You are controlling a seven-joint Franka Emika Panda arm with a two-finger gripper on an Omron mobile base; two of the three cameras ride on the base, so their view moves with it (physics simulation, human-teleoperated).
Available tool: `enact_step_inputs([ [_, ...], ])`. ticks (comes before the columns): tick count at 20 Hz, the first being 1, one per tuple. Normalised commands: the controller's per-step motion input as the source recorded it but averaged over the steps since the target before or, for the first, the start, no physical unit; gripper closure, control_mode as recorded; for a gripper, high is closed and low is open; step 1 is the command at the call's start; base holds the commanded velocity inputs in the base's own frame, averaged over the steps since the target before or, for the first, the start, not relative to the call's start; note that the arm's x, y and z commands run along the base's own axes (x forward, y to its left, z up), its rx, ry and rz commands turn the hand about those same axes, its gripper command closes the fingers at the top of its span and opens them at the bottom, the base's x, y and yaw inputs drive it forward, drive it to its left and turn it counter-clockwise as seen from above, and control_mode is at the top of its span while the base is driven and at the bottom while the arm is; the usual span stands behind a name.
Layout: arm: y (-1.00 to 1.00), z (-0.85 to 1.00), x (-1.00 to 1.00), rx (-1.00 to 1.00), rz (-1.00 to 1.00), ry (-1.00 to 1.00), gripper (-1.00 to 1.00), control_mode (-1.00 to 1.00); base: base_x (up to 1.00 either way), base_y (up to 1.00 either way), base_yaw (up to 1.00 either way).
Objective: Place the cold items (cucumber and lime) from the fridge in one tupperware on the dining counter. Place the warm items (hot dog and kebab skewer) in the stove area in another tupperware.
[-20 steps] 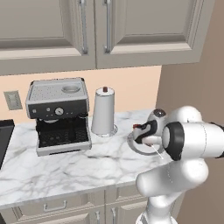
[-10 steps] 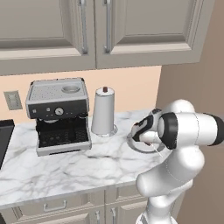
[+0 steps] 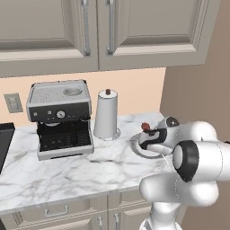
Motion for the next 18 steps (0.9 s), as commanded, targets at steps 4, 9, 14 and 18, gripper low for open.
enact_step_inputs([
  [4, 0.00, 0.76, -0.48, 0.00, 0.00, -0.10, 1.00, -1.00, 0.00, 0.00, 0.00],
  [9, 0.00, 0.59, -0.30, -0.04, 0.02, 0.01, 1.00, -1.00, 0.00, 0.00, 0.00],
  [14, 0.00, 0.41, -0.35, -0.14, 0.19, 0.01, 1.00, -1.00, 0.00, 0.00, 0.00],
  [18, 0.00, 0.40, -0.49, -0.16, 0.30, -0.02, 1.00, -1.00, 0.00, 0.00, 0.00],
])
